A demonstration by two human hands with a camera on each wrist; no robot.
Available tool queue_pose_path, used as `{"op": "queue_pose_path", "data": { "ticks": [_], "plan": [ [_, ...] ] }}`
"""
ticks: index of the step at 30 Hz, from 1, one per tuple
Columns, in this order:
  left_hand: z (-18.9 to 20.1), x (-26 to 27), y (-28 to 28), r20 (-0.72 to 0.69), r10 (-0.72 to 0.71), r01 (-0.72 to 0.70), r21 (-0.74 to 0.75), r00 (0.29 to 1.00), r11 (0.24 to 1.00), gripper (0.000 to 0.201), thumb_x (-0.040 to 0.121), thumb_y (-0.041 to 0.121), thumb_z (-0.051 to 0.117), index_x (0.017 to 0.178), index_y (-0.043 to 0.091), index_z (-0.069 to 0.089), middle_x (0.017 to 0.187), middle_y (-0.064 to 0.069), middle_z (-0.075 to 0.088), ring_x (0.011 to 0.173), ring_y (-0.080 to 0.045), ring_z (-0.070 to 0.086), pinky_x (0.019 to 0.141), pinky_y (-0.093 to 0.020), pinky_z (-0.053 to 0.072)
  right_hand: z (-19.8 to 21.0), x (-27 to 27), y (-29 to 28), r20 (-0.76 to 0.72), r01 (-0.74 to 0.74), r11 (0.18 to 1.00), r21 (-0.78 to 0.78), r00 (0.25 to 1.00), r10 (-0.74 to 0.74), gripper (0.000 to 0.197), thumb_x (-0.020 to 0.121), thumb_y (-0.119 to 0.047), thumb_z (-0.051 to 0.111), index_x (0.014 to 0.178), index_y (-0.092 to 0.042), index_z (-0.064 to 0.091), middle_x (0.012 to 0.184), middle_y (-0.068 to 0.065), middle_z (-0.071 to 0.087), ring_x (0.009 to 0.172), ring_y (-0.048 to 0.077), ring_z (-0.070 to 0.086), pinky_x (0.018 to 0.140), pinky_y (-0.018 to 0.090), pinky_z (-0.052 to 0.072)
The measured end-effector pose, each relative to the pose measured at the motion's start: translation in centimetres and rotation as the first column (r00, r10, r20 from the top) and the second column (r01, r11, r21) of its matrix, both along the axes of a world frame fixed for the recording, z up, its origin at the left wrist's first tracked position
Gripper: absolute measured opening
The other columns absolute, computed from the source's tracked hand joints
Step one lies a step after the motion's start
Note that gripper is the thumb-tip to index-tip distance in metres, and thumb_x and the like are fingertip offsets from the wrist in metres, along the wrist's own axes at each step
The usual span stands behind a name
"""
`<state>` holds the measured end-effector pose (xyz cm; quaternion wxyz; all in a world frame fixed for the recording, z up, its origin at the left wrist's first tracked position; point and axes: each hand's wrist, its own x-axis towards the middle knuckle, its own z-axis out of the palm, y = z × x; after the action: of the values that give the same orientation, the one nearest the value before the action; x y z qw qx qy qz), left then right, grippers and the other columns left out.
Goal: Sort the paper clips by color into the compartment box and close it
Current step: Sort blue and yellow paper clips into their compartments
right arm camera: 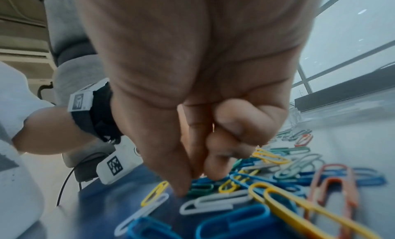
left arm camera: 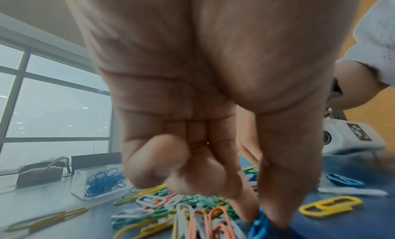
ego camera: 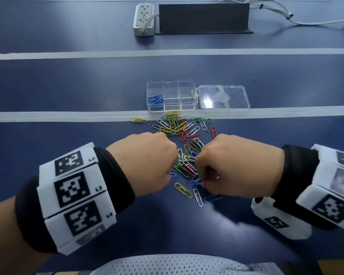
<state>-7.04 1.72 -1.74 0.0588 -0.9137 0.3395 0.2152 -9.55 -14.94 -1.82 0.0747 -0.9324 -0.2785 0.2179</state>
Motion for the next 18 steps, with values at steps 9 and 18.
{"op": "queue_pose_path", "data": {
  "ticks": [9,18],
  "plan": [
    [0.6,-0.2,-0.2,-0.182,0.098,-0.152,-0.313,0.978,0.937,0.008,0.073,0.020,0.054,0.074,0.025,0.048,0.062,0.007,0.055,0.059,-0.006,0.048,0.064,-0.025,0.044,1.3,-0.6,-2.2,-0.207,0.173,0.959,0.224,0.970,-0.127,0.022,0.068,-0.014,0.064,0.081,-0.032,0.059,0.059,-0.009,0.059,0.055,0.007,0.052,0.053,0.011,0.040],
    [0.0,0.4,-2.4,-0.195,0.003,-0.071,-0.346,0.981,0.936,0.014,0.081,0.019,0.041,0.069,0.024,0.045,0.073,0.004,0.050,0.069,-0.012,0.044,0.067,-0.024,0.035,1.1,-3.1,-2.6,-0.105,0.094,0.981,0.172,0.992,-0.077,0.023,0.070,-0.036,0.037,0.077,-0.026,0.057,0.061,-0.013,0.045,0.058,0.007,0.039,0.060,0.019,0.037]
  ]
}}
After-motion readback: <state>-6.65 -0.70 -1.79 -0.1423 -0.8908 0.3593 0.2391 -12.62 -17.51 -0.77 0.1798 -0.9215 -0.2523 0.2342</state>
